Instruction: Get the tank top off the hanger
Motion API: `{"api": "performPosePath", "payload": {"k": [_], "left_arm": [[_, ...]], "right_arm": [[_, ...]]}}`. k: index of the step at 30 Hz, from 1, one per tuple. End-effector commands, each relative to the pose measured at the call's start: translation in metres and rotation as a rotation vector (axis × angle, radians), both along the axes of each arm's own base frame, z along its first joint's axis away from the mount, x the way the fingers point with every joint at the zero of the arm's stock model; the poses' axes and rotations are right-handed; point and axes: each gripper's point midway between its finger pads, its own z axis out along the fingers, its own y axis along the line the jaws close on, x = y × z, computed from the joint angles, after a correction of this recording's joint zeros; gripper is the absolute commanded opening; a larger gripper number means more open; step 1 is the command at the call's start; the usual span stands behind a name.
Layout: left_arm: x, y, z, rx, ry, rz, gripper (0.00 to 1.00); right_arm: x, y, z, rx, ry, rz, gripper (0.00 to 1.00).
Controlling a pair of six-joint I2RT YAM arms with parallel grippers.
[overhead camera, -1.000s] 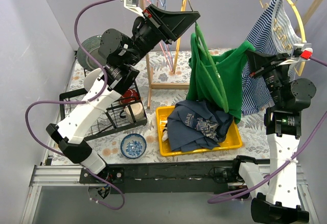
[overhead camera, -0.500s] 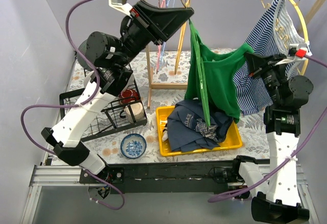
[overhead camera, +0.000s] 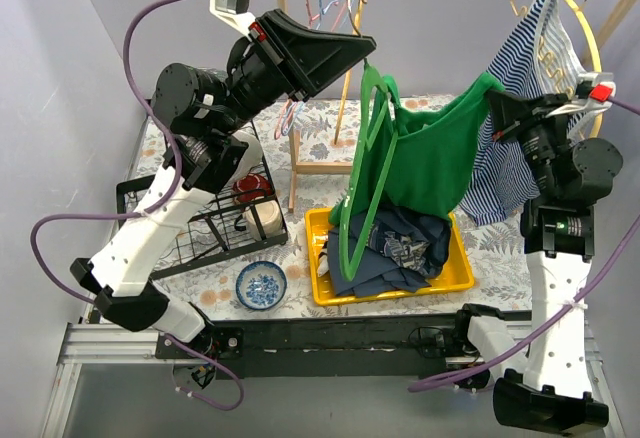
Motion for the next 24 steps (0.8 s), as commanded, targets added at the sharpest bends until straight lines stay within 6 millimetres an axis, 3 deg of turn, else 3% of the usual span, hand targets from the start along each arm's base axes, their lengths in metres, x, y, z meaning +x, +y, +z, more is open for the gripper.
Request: {"api": "performPosePath", "payload": {"k": [1,2,5,6,8,9,12,13,19,22,24], "left_arm": [[-0.047,0.039,0.027,-0.045,-0.125,-0.018,0.00],[-0.050,0.041,0.030,-0.057,-0.145,-0.018,0.00],[-0.058,0.045,0.042,-0.080,-0.195,-0.026,0.00],[-0.059,0.045,0.044,-0.085,-0.200,-0.035,0.00],[-0.069,0.050,0.055,-0.107,-0.244,-0.053,0.00],[-0.070,0.051,0.057,-0.110,-0.251,-0.057,0.00],[-0.084,0.064,0.072,-0.142,-0.290,-0.053,0.00],[-0.086,0.067,0.075,-0.149,-0.302,-0.041,0.00],[-0.104,0.086,0.081,-0.167,-0.326,-0.023,0.00],[-0.109,0.088,0.072,-0.155,-0.297,-0.059,0.00],[-0.111,0.090,0.067,-0.148,-0.285,-0.069,0.00]], "right_arm": [[-0.017,0.009,0.075,-0.056,-0.230,0.039,0.01],[-0.022,0.012,0.091,-0.072,-0.286,0.055,0.01],[-0.020,0.014,0.112,-0.079,-0.364,0.072,0.01],[-0.032,0.017,0.135,-0.094,-0.445,0.081,0.01],[-0.035,0.022,0.152,-0.093,-0.491,0.109,0.01],[-0.052,0.027,0.174,-0.107,-0.558,0.135,0.01],[-0.071,0.042,0.196,-0.094,-0.609,0.238,0.01],[-0.086,0.047,0.209,-0.099,-0.661,0.271,0.01],[-0.127,0.062,0.215,-0.116,-0.703,0.353,0.01],[-0.124,0.066,0.188,-0.084,-0.596,0.391,0.01],[-0.102,0.069,0.145,-0.048,-0.456,0.440,0.01]]}}
